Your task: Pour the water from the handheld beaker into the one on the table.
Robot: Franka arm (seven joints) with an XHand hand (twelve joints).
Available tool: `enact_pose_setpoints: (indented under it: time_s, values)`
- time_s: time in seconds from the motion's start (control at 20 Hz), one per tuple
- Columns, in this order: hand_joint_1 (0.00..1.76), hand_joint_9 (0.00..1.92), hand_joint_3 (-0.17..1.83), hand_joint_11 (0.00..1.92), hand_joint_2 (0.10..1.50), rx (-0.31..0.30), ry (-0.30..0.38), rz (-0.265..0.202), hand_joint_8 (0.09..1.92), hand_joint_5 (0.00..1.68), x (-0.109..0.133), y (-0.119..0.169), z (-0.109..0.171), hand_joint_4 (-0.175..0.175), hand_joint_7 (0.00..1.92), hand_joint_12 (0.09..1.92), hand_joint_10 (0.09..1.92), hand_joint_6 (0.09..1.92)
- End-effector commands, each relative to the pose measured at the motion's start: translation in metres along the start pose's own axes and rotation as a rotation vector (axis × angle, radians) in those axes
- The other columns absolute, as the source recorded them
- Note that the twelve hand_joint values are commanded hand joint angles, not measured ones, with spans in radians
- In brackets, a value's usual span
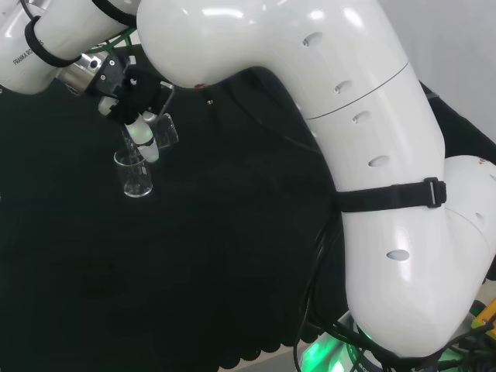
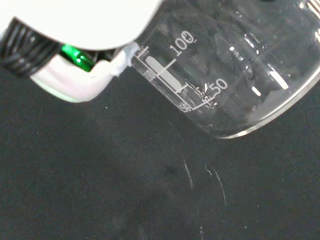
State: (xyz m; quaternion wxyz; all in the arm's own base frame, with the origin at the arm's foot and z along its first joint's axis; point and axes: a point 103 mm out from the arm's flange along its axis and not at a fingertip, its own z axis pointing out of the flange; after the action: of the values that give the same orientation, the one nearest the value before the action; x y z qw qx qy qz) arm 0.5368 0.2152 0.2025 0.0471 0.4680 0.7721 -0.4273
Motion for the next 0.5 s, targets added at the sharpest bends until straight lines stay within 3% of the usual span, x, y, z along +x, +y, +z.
enact_pose_setpoints:
  time_s: [0.05, 0.5]
  values:
    - [1.32, 1.64, 0.45, 1.27, 0.72, 0.003, -0.005, 0.003, 0.14, 1.41, 0.0001, -0.0005, -0.0005, -0.175, 1.52, 0.75, 0.09, 0.3]
    - [1.32, 1.64, 0.45, 1.27, 0.72, 0.002, -0.007, 0.005, 0.15, 1.41, 0.0002, -0.0011, -0.0015, -0.175, 1.51, 0.75, 0.09, 0.3]
